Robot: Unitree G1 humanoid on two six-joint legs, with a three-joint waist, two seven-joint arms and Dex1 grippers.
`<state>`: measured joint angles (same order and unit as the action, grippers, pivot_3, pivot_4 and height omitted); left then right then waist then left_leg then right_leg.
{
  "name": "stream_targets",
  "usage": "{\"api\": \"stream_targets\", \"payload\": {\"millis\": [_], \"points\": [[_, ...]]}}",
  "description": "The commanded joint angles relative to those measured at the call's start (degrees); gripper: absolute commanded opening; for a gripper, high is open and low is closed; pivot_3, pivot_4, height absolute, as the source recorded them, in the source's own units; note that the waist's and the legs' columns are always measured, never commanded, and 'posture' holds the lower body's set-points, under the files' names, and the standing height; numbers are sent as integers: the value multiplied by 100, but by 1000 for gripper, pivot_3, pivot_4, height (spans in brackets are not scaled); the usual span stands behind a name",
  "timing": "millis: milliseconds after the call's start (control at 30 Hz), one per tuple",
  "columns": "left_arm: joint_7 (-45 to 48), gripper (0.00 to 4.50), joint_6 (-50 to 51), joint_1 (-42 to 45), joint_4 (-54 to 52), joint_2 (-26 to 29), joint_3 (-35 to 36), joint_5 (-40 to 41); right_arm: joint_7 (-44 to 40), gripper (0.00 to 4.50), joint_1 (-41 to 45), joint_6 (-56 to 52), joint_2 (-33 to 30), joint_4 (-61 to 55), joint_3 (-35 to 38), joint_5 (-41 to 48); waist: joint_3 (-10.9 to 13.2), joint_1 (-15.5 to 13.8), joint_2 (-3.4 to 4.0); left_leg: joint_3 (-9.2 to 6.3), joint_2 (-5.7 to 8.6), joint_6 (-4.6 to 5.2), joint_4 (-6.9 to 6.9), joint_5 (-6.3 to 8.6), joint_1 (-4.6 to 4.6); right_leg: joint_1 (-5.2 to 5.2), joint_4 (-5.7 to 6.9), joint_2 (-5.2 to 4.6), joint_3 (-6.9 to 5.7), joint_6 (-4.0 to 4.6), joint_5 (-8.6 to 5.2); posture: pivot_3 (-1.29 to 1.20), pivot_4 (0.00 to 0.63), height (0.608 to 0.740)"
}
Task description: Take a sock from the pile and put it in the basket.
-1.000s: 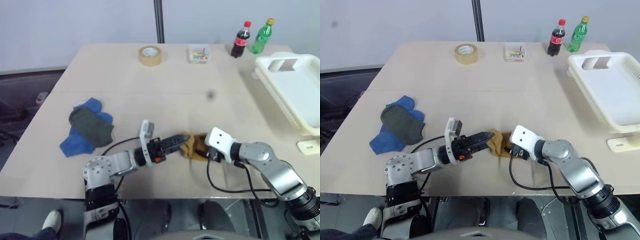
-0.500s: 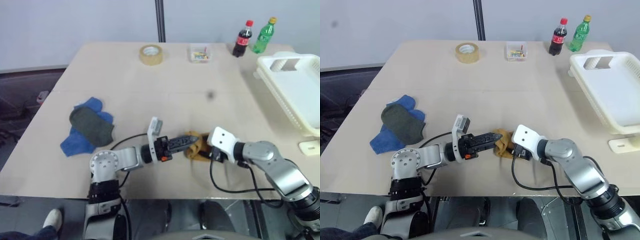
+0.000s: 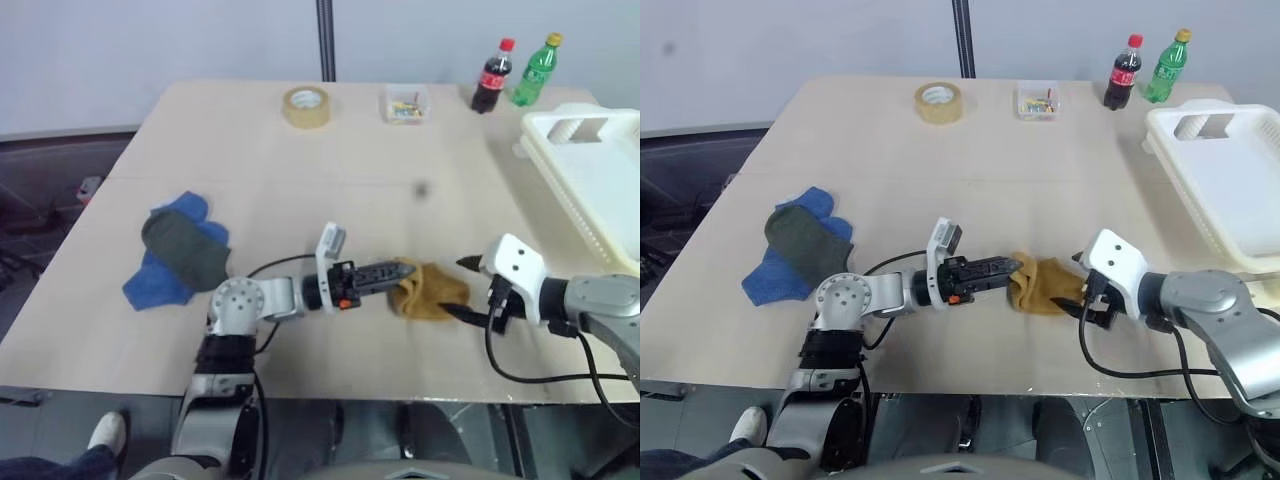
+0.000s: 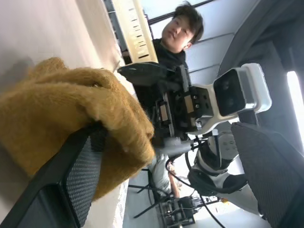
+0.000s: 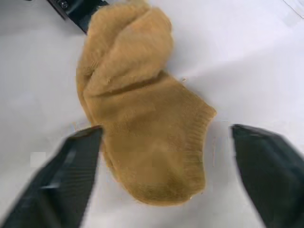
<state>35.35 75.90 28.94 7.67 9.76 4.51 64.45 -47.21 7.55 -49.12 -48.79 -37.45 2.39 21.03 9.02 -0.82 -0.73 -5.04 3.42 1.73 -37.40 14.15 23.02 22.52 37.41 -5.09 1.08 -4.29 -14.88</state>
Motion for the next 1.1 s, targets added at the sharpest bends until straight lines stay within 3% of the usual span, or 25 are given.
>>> {"api": "stream_targets", "payload": {"millis": [33,200,367,633,900,1033,1100], "points": [[345,4500,-202,291,358,-177,-283,-323,292,4430,121,-405,367,-37,605,549,1,-1,-2,0,0,0,0,0,0,0,0,0,-1,0,0,0,150,738],[633,4500,-310,379,593,-290,-518,-656,821,4430,321,-965,978,-79,805,1077,2,13,-1,3,-2,0,4,0,1,6,1,2,5,0,0,0,150,738],[869,4500,-412,393,685,-378,-670,-946,1629,4430,417,-1599,1522,-4,434,1068,2,5,-1,4,-1,0,5,-1,1,8,2,1,7,1,0,0,150,738],[1009,4500,-431,340,627,-434,-643,-1126,2077,4430,136,-1861,1338,445,105,725,2,9,1,5,1,0,6,-1,2,9,2,1,6,0,0,0,150,738],[1074,4500,-476,297,577,-476,-641,-1224,1930,4430,71,-2146,1362,480,40,1082,1,5,0,5,0,4,4,1,-1,5,4,3,6,0,1,0,150,738],[1083,4500,-492,295,569,-502,-627,-1266,1831,3227,102,-2192,1486,402,108,1352,1,10,0,5,-1,4,4,1,-2,5,5,4,5,0,0,0,150,738],[1083,4500,-507,295,571,-503,-626,-1277,1808,2248,148,-2267,1583,375,193,1521,1,11,0,5,-1,4,4,1,-2,6,6,4,6,0,1,0,150,738]]}}
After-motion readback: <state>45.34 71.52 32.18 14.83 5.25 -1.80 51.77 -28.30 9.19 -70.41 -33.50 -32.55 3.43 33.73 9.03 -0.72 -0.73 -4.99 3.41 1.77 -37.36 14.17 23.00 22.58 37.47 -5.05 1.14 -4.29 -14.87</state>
